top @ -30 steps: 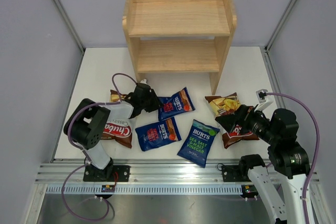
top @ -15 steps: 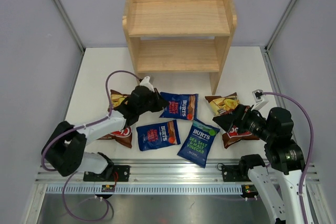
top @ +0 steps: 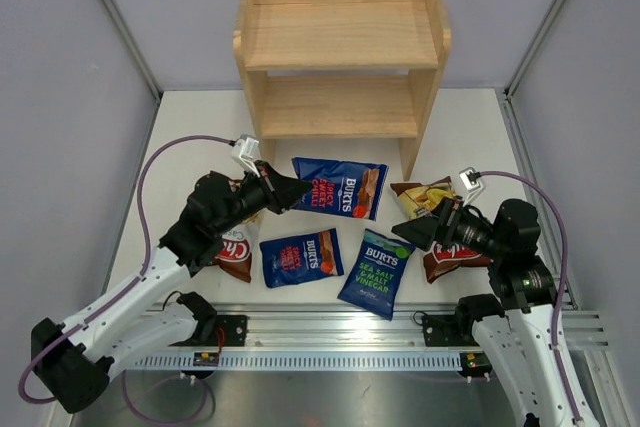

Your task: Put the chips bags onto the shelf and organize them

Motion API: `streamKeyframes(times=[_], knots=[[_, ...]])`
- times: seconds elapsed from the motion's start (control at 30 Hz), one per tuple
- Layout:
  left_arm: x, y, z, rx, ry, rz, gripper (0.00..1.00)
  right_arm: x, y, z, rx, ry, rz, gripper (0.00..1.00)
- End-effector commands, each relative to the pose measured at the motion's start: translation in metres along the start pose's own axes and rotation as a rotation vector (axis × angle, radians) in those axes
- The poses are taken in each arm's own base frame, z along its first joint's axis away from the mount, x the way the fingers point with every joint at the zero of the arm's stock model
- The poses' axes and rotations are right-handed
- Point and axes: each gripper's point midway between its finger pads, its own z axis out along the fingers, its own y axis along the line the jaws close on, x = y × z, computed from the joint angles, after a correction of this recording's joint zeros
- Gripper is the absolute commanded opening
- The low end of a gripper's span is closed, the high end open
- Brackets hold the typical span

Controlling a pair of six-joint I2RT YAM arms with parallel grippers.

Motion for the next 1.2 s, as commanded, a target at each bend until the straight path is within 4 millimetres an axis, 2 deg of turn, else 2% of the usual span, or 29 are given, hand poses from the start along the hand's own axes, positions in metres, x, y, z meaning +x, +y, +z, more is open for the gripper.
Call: streamKeyframes(times=[0.0, 0.03, 0.13, 0.23, 0.37, 0.4, 0.6, 0.73, 0.77, 0.9, 0.97, 1.1, 1.17], knots=[[-0.018, -0.045, -0.016, 0.139, 0.002, -0.004, 0.00, -0.009, 0.039, 0.004, -0.246, 0.004, -0.037, 1.00], [-0.020, -0.050, -0.018, 0.149, 0.014, -0.014, 0.00, -0.009, 0.038, 0.006, -0.263, -0.001, -0.037, 1.00], [-0.022, -0.065, -0.021, 0.170, 0.069, -0.065, 0.00, -0.026, 0.051, 0.007, -0.332, -0.063, -0.111, 0.99], [-0.023, -0.083, -0.024, 0.233, 0.104, -0.110, 0.00, -0.036, 0.049, 0.013, -0.337, -0.093, -0.142, 0.99], [-0.023, -0.101, -0.026, 0.312, 0.137, -0.147, 0.00, -0.039, 0.046, 0.022, -0.389, -0.101, -0.123, 1.00], [-0.022, -0.103, -0.024, 0.318, 0.145, -0.156, 0.00, -0.038, 0.040, 0.027, -0.390, -0.093, -0.103, 0.98], [-0.017, -0.112, -0.017, 0.337, 0.170, -0.204, 0.00, -0.036, 0.061, 0.035, -0.476, -0.084, -0.140, 0.96], [-0.018, -0.113, -0.011, 0.324, 0.163, -0.241, 0.00, -0.026, 0.068, 0.045, -0.497, -0.048, -0.131, 0.83], [-0.019, -0.109, -0.010, 0.305, 0.151, -0.247, 0.00, -0.022, 0.070, 0.047, -0.501, -0.040, -0.128, 0.77], [-0.024, -0.109, -0.011, 0.293, 0.129, -0.254, 0.00, -0.017, 0.064, 0.049, -0.471, -0.046, -0.119, 0.60], [-0.024, -0.112, -0.013, 0.302, 0.138, -0.251, 0.00, -0.018, 0.062, 0.048, -0.454, -0.062, -0.118, 0.52], [-0.028, -0.112, -0.014, 0.282, 0.134, -0.217, 0.00, -0.024, 0.066, 0.046, -0.450, -0.085, -0.119, 0.24], [-0.026, -0.109, -0.015, 0.266, 0.148, -0.188, 0.00, -0.027, 0.067, 0.046, -0.441, -0.090, -0.107, 0.21]])
